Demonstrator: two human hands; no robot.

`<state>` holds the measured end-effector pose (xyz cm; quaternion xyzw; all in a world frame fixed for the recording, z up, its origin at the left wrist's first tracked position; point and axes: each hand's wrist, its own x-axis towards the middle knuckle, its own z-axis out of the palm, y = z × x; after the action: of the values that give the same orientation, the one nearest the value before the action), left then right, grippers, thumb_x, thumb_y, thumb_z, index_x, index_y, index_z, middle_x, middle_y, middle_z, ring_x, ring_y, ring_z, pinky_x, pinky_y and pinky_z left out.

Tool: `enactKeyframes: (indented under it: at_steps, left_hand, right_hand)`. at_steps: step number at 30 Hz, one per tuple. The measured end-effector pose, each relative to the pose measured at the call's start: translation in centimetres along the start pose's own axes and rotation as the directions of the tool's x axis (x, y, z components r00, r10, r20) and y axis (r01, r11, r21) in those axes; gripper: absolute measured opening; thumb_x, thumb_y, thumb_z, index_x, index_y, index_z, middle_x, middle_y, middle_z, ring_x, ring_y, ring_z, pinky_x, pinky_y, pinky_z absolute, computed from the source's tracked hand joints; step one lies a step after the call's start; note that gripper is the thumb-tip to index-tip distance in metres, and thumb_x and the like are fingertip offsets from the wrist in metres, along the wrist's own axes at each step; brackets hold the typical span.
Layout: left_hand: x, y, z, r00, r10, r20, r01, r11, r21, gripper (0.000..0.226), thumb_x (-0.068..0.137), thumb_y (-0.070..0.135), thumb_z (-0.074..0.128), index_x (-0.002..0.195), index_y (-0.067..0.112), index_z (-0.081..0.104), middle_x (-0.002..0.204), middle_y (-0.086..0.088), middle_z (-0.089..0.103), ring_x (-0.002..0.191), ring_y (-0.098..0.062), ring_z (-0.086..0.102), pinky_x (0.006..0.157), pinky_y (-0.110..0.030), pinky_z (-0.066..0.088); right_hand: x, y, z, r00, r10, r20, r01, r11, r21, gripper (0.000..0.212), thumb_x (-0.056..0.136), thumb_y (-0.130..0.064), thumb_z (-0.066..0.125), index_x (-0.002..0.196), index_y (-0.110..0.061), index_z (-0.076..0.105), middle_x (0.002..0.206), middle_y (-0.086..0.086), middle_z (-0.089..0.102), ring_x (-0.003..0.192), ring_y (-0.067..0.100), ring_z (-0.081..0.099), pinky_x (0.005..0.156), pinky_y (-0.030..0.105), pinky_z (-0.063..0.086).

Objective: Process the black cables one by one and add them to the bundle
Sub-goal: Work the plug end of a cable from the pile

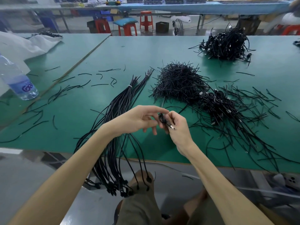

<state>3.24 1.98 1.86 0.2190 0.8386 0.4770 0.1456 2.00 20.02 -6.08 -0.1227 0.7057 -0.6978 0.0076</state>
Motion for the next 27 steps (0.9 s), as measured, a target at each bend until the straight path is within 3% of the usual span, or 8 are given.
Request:
enactKeyframes:
  at_steps: [3, 6, 10, 14, 18, 21, 24, 27]
  left_hand:
    - [0.6, -0.1, 0.8, 0.989, -0.041, -0.143, 0.056, 0.993, 0.104, 0.031, 0.101, 0.01, 0.062, 0.131, 0.017, 0.062, 0.09, 0.0, 0.074, 0.066, -0.024, 0.07, 0.057, -0.021, 0.045]
    - [0.6, -0.3, 1.5, 0.961, -0.039, -0.274, 0.123, 0.948, 0.295, 0.014, 0.101, 0.033, 0.062, 0.109, 0.024, 0.068, 0.068, 0.005, 0.066, 0.053, -0.015, 0.057, 0.057, -0.03, 0.046]
    - [0.9, -0.1, 2.1, 0.916, -0.051, -0.399, 0.26, 0.831, 0.491, 0.038, 0.098, 0.06, 0.053, 0.085, 0.027, 0.064, 0.059, 0.007, 0.052, 0.049, -0.009, 0.045, 0.049, -0.029, 0.031]
    - [1.6, 0.1, 2.3, 0.895, -0.08, -0.439, 0.29, 0.851, 0.438, 0.049, 0.097, 0.064, 0.053, 0.071, 0.024, 0.065, 0.051, 0.009, 0.051, 0.046, -0.008, 0.043, 0.049, -0.028, 0.031]
    - [2.4, 0.1, 2.3, 0.887, -0.198, -0.417, 0.33, 0.904, 0.272, 0.053, 0.097, 0.06, 0.055, 0.059, 0.023, 0.055, 0.043, 0.013, 0.05, 0.037, -0.008, 0.042, 0.045, -0.024, 0.035]
    - [2.8, 0.2, 2.5, 0.882, -0.233, -0.41, 0.343, 0.913, 0.22, 0.052, 0.099, 0.058, 0.053, 0.065, 0.02, 0.058, 0.041, 0.006, 0.053, 0.033, -0.012, 0.049, 0.04, -0.021, 0.04]
    - [3.1, 0.2, 3.1, 0.876, -0.294, -0.383, 0.385, 0.904, 0.186, 0.058, 0.103, 0.055, 0.044, 0.078, 0.008, 0.065, 0.037, 0.002, 0.053, 0.033, -0.013, 0.049, 0.049, -0.025, 0.046]
    - [3.4, 0.0, 3.2, 0.872, -0.367, -0.323, 0.418, 0.903, 0.102, 0.064, 0.107, 0.048, 0.038, 0.087, -0.004, 0.069, 0.047, -0.007, 0.058, 0.035, -0.017, 0.049, 0.042, -0.019, 0.039]
  right_hand:
    - [0.0, 0.1, -0.1, 1.0, 0.019, -0.014, -0.019, 1.0, -0.017, 0.027, 0.105, -0.013, 0.051, 0.08, -0.005, 0.054, 0.066, -0.005, 0.062, 0.062, 0.011, 0.052, 0.055, 0.025, 0.041]
    - [0.2, 0.2, -0.1, 0.999, 0.037, -0.02, -0.038, 0.998, -0.049, 0.022, 0.095, -0.005, 0.047, 0.077, -0.013, 0.055, 0.064, -0.008, 0.059, 0.062, 0.013, 0.049, 0.055, 0.03, 0.04]
    - [0.2, 0.1, 0.0, 0.998, 0.053, -0.027, -0.054, 0.998, -0.039, 0.03, 0.104, -0.006, 0.045, 0.081, -0.019, 0.061, 0.066, -0.013, 0.062, 0.063, 0.007, 0.053, 0.055, 0.023, 0.042]
    - [0.0, -0.1, 0.0, 0.999, 0.029, -0.021, -0.029, 0.999, 0.029, 0.028, 0.107, -0.013, 0.046, 0.083, -0.015, 0.061, 0.069, -0.012, 0.063, 0.062, 0.004, 0.052, 0.055, 0.019, 0.042]
    - [-0.2, -0.5, 0.0, 0.999, 0.038, -0.027, -0.035, 0.996, 0.082, 0.029, 0.108, -0.014, 0.047, 0.083, -0.013, 0.062, 0.073, -0.007, 0.066, 0.062, 0.005, 0.051, 0.055, 0.017, 0.041]
    - [-0.1, -0.7, 0.0, 0.998, 0.052, -0.04, -0.048, 0.995, 0.093, 0.029, 0.108, -0.013, 0.047, 0.083, -0.011, 0.061, 0.072, -0.004, 0.063, 0.061, 0.005, 0.05, 0.054, 0.018, 0.041]
    - [-0.2, -0.8, -0.1, 0.996, 0.057, -0.063, -0.051, 0.994, 0.095, 0.03, 0.108, -0.012, 0.046, 0.08, -0.01, 0.058, 0.073, 0.004, 0.061, 0.06, 0.007, 0.049, 0.054, 0.019, 0.039]
    - [-0.2, -0.9, -0.1, 0.996, 0.055, -0.066, -0.049, 0.995, 0.09, 0.03, 0.108, -0.013, 0.046, 0.081, -0.008, 0.057, 0.068, -0.003, 0.06, 0.059, 0.006, 0.049, 0.054, 0.018, 0.039]
